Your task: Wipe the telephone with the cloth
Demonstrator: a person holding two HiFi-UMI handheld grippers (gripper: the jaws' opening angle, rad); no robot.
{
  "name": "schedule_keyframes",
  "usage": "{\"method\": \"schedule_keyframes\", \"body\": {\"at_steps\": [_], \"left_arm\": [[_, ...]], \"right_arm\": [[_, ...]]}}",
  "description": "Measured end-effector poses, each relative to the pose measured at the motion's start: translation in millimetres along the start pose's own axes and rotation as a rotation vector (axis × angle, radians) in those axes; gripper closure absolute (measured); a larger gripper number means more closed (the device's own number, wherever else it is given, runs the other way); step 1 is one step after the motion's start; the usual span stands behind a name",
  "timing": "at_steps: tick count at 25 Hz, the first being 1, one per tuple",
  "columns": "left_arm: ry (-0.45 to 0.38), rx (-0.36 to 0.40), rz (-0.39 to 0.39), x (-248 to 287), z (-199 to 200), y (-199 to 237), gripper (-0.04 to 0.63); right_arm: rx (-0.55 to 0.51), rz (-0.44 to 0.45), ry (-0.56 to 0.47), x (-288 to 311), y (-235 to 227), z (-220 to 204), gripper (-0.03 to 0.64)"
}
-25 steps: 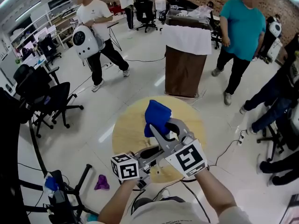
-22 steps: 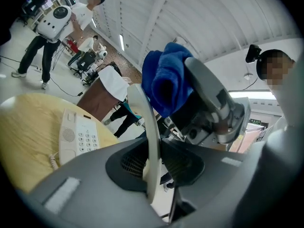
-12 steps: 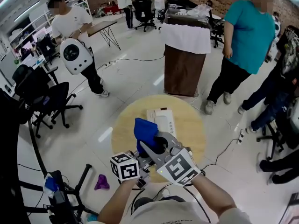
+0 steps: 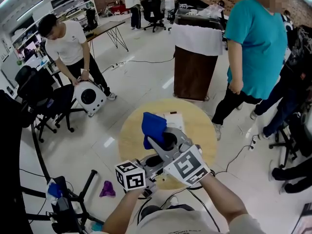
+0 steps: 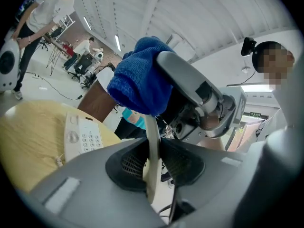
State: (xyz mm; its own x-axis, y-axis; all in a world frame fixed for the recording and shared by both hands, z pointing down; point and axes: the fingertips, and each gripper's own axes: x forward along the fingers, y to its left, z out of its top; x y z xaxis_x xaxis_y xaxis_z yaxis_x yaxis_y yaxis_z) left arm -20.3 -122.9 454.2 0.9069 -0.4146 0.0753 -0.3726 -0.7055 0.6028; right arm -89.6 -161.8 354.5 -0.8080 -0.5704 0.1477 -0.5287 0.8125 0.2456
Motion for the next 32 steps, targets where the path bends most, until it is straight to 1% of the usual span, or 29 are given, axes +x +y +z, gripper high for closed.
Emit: {"method": "schedule_keyframes", "body": {"at_steps": [16,24,28,32], "left_arm": [[0.019,0.026,-0.016,-2.4,-4.5,-9.8,0.514],[0.019,0.024,-0.045,-3.0,-9.7,-12.0,0.513],[0.018,0.026,-0.064,-2.6,-10.0,-16.4,0.514],[0.014,0.031,-0.074,-4.3,-9.6,-18.4,0.514]], "right_arm": [[-0.010,-0.036,-0.019,10.3,-33.9,11.5,0.552],[0.022,-0.067,-0.033,13.8,-53.0,12.4,0.552],[0.070,-0.102,-0.053,10.3,-69.0,14.7,0.552],[0.091,-0.137,-0.054,5.6,-82.3,12.8,0.552]]}}
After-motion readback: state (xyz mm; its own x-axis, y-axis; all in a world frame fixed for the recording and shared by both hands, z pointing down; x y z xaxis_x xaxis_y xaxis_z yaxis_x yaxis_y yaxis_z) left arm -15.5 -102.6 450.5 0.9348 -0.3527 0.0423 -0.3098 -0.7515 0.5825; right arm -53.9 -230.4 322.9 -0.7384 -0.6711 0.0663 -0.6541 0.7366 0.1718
